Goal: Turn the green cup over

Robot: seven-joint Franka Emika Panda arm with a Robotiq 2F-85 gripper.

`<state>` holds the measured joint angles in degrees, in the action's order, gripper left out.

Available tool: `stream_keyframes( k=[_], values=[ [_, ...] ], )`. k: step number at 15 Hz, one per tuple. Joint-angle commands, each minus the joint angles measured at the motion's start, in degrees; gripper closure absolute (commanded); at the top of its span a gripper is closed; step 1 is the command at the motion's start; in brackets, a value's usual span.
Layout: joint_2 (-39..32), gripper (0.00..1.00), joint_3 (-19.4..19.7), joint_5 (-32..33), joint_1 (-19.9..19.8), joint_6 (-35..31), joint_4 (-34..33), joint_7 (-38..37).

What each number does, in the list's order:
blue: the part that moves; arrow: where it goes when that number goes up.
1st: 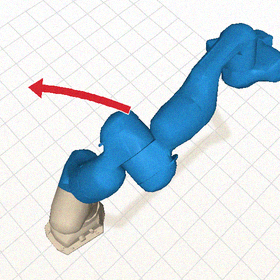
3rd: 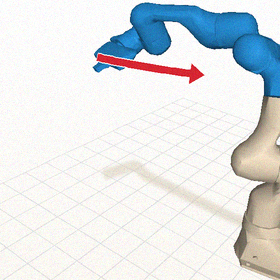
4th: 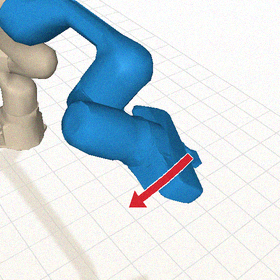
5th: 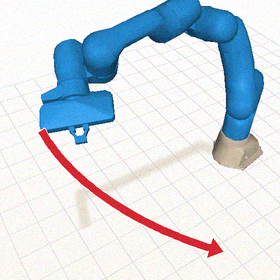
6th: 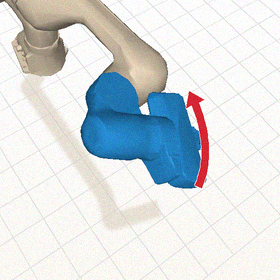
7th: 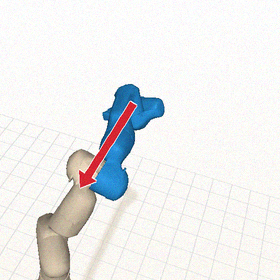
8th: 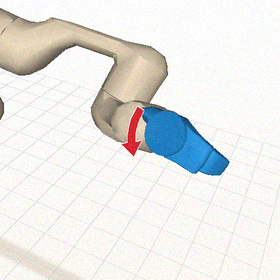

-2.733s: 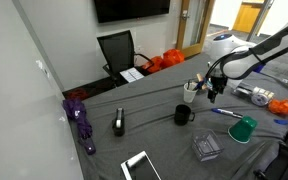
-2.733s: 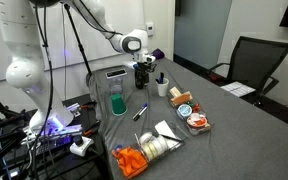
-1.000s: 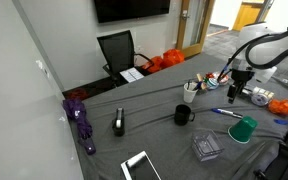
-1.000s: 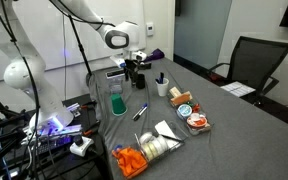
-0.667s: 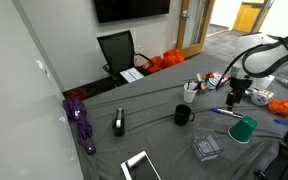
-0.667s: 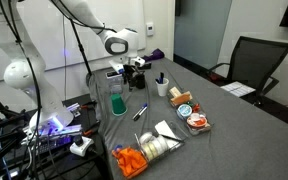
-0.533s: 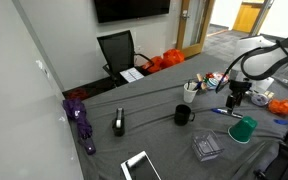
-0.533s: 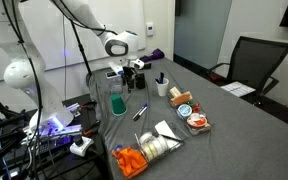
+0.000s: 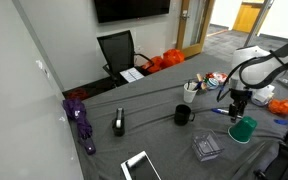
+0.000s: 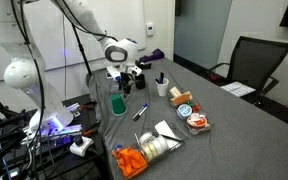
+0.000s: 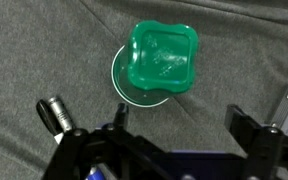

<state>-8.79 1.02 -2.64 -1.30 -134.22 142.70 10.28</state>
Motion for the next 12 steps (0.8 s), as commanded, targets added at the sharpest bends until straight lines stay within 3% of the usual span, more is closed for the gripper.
stream_keyframes(
  k=[1,12],
  values=[
    [0.2,0.00,-0.3,1.1,0.0,-0.7,2.4,-0.3],
    [1.6,0.00,1.6,12.1,-0.3,-1.9,7.2,-6.0]
  ],
)
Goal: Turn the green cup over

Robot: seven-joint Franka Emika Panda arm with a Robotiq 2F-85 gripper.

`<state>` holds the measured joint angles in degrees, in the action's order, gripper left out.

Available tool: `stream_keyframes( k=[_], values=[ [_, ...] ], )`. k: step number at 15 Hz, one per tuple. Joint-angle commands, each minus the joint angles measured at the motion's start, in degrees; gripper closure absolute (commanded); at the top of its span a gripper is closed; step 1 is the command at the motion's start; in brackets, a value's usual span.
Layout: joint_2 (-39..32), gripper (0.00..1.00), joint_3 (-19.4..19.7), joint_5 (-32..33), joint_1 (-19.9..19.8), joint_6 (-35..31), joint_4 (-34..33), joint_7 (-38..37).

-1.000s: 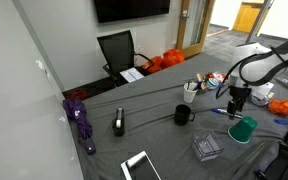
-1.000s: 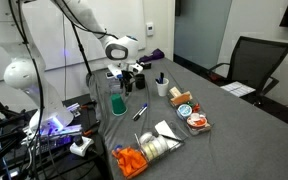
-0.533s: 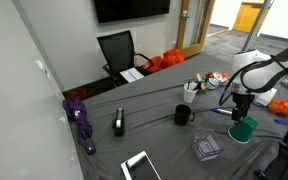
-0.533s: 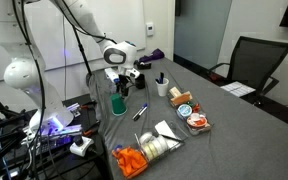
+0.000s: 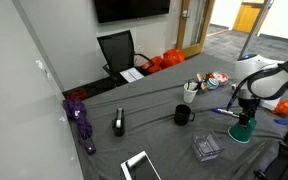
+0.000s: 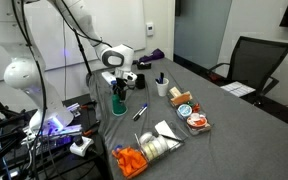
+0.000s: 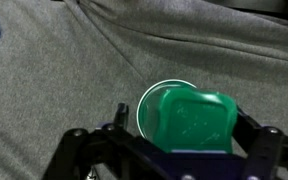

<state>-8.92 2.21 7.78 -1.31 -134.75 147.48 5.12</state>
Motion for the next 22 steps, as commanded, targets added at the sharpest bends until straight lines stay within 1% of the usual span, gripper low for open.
stream_keyframes(
  k=[1,2,3,4,5,7,8,9,11,12,14,17,19,22],
  values=[
    [1.5,0.00,0.3,1.2,-0.4,-1.6,2.6,-0.3],
    [1.2,0.25,0.2,0.0,-0.5,-2.0,2.7,0.4],
    [0.9,0.28,0.0,-0.9,-0.7,-2.8,2.8,0.9],
    [0.7,0.33,-0.1,-1.3,-0.7,-3.4,2.9,1.0],
    [0.6,0.42,-0.2,-2.2,-0.8,-4.4,3.1,1.5],
    [-0.5,0.57,-0.6,-4.2,-0.7,-6.9,2.9,2.0],
    [-0.9,0.62,-0.7,-4.8,-0.7,-7.5,2.7,2.2],
    [-1.1,0.66,-0.7,-5.2,-0.6,-7.9,2.4,2.1],
    [-1.3,0.71,-0.7,-5.6,-0.5,-8.2,2.3,2.0],
    [-1.2,0.75,-0.7,-5.7,-0.5,-8.2,2.3,2.1],
    [-0.9,0.82,-0.9,-6.5,-0.6,-7.3,2.0,2.4],
    [-0.3,0.82,-0.8,-7.5,-0.8,-2.8,0.4,2.8],
    [0.1,0.84,-0.8,-9.2,-1.1,2.9,-1.8,3.8],
    [-0.4,0.86,-0.3,-11.3,-1.7,16.6,-8.2,5.2]
  ],
)
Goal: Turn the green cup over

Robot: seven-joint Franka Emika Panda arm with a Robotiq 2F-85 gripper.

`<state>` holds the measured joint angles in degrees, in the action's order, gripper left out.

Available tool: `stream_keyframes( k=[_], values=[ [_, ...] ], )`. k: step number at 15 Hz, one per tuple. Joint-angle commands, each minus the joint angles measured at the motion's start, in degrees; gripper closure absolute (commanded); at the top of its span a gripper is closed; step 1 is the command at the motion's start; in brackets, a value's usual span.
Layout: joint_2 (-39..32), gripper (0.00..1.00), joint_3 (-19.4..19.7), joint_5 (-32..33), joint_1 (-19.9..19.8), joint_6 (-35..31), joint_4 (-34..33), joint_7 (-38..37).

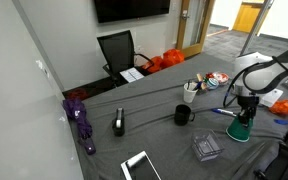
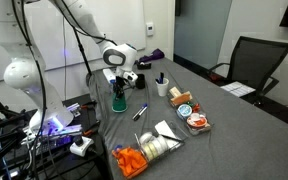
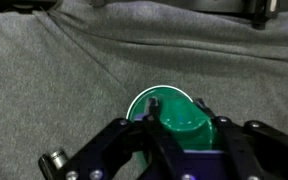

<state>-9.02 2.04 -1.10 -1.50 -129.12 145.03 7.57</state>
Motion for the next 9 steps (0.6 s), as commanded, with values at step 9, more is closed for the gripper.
stream_keyframes(
  k=[9],
  values=[
    [-15.1,0.86,1.1,-5.9,-2.9,37.1,-29.9,-2.5]
  ],
)
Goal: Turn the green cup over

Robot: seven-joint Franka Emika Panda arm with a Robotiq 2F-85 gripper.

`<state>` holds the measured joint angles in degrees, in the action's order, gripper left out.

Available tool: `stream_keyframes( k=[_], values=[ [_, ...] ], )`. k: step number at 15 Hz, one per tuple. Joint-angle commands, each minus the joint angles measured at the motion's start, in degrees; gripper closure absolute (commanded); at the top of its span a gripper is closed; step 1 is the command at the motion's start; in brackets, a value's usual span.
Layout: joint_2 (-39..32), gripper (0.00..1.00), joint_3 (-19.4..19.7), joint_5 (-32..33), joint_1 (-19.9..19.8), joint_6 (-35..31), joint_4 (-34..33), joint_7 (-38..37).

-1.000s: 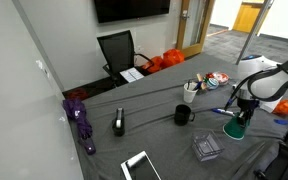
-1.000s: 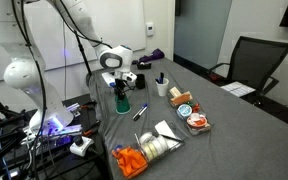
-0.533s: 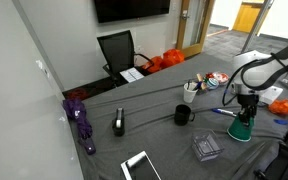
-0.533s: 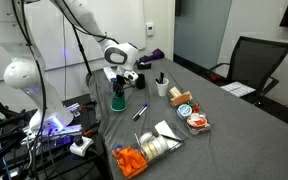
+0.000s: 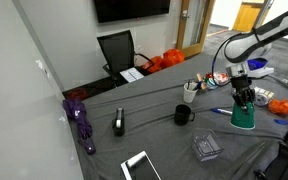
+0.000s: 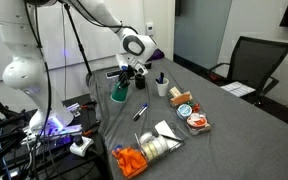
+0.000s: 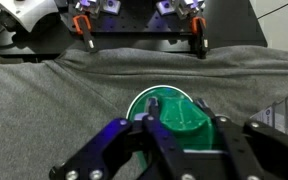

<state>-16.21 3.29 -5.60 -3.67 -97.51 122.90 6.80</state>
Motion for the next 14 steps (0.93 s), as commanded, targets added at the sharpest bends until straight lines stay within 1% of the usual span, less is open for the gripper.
stream_keyframes(
  k=[1,6,14],
  values=[
    [-9.6,0.86,-0.2,-1.5,-0.8,6.6,-9.4,-2.2],
    [-17.7,0.86,-0.4,-0.9,-0.9,10.9,-15.4,-4.0],
    [-24.7,0.86,-0.2,-1.7,-0.7,19.1,-21.7,-7.6]
  ],
)
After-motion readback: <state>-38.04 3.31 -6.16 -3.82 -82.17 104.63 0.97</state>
